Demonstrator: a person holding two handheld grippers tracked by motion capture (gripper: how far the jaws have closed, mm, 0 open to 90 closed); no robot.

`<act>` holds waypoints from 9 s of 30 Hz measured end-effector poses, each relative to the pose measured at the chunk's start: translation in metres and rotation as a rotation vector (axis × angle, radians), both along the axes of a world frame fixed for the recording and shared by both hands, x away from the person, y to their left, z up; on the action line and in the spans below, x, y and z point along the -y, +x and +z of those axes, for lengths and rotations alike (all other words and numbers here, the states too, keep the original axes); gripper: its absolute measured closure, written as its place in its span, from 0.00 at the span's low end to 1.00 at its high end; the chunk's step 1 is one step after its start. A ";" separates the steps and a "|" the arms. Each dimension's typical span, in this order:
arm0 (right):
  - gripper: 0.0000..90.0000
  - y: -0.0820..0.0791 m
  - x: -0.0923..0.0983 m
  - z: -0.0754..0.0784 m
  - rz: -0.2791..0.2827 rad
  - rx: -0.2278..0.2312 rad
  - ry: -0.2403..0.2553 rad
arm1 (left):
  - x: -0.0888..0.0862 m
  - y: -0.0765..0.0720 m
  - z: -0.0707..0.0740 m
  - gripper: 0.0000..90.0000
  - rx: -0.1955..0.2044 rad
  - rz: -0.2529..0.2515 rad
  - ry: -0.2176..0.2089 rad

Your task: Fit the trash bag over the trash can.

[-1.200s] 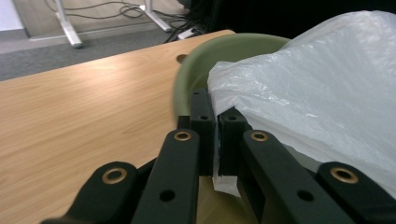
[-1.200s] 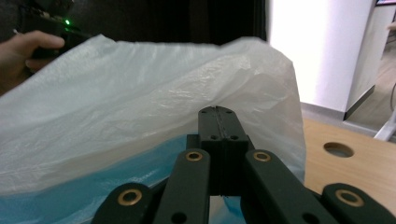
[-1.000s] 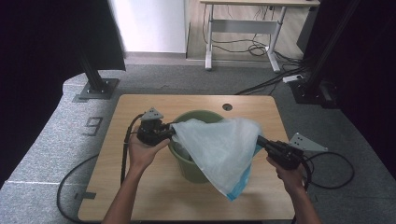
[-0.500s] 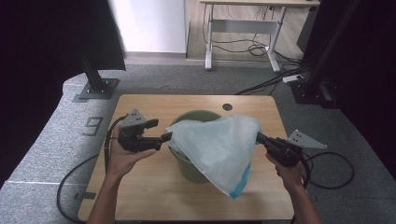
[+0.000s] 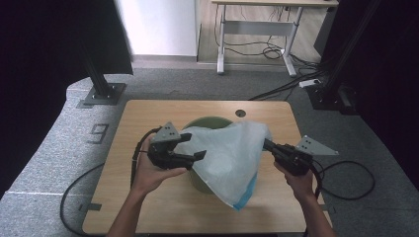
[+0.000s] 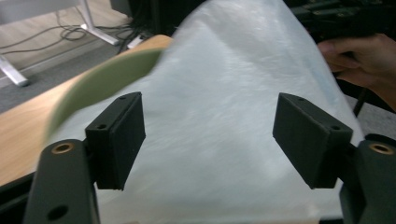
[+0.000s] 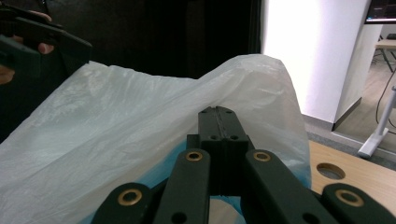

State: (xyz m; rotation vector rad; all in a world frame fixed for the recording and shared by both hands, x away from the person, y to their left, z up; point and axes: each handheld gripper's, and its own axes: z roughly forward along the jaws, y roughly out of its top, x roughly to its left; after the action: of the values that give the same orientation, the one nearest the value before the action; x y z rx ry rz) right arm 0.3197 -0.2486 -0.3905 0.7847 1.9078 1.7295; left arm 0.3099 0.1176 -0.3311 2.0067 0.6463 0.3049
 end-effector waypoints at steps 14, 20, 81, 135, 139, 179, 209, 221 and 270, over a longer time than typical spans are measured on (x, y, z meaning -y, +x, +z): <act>0.99 0.002 -0.052 0.007 0.044 -0.010 -0.094 | 0.029 -0.010 -0.009 0.19 -0.038 -0.047 0.005; 0.99 0.010 -0.067 0.004 0.037 -0.032 -0.135 | 0.037 -0.010 -0.016 0.19 -0.054 -0.051 0.021; 0.98 0.009 -0.062 -0.001 -0.089 -0.029 -0.152 | 0.076 -0.014 -0.040 0.86 -0.131 -0.021 -0.037; 0.48 -0.002 -0.033 -0.001 -0.141 0.007 -0.122 | -0.002 0.022 -0.020 1.00 -0.155 0.053 -0.254; 0.48 0.001 -0.037 0.001 -0.146 0.012 -0.123 | -0.005 0.022 -0.018 1.00 -0.152 0.052 -0.257; 0.99 -0.024 -0.035 -0.010 -0.106 -0.065 -0.115 | -0.013 0.027 -0.029 1.00 -0.117 0.097 -0.385; 0.99 -0.087 -0.036 -0.036 0.114 -0.004 -0.137 | -0.076 -0.005 -0.035 1.00 -0.053 0.192 -0.310; 0.99 -0.088 -0.049 -0.076 0.145 -0.084 -0.214 | -0.088 -0.002 -0.058 1.00 -0.101 0.223 -0.305; 0.99 -0.012 -0.030 0.000 -0.055 -0.020 -0.128 | -0.076 0.017 -0.034 1.00 -0.087 0.185 -0.255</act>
State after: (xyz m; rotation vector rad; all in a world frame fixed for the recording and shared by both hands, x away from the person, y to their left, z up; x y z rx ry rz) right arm 0.3073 -0.2183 -0.3907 0.8017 1.9695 1.5556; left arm 0.3272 0.1941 -0.3655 1.7275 0.8833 0.2334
